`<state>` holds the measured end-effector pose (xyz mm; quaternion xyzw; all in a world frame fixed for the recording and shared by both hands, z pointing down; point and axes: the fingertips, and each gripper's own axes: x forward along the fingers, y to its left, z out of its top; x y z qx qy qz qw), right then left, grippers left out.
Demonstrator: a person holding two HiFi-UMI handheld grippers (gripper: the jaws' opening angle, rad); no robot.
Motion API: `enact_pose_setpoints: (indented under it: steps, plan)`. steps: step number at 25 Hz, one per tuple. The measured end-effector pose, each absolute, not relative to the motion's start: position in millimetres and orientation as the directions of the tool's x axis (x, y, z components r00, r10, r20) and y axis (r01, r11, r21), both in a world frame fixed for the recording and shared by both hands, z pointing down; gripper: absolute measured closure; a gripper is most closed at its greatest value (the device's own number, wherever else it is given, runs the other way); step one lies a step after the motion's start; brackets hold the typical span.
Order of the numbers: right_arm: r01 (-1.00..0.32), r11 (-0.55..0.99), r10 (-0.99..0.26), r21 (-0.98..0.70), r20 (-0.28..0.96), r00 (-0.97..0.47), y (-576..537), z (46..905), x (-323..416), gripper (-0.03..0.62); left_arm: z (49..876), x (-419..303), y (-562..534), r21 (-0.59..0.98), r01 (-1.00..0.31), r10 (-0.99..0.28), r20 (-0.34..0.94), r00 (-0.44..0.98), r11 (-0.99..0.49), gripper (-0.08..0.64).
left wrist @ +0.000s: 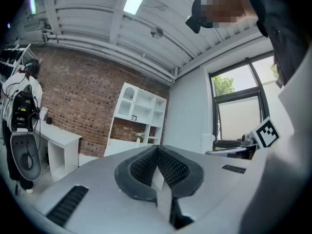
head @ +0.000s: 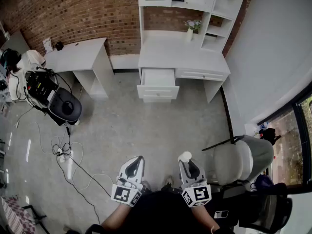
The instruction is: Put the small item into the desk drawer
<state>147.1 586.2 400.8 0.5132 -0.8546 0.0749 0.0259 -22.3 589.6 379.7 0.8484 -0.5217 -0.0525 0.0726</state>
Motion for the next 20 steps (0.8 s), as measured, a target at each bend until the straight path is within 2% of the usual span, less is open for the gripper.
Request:
enact_pose_setpoints:
  steps: [20]
  plan:
    - [-0.87, 0.479, -0.862, -0.122, 0.126, -0.492, 567.9, 402.2, 164.9, 0.465, 384.4, 0.9, 571.7, 0.194, -0.88, -0.896, 0.013, 0.443, -0.433, 0.537]
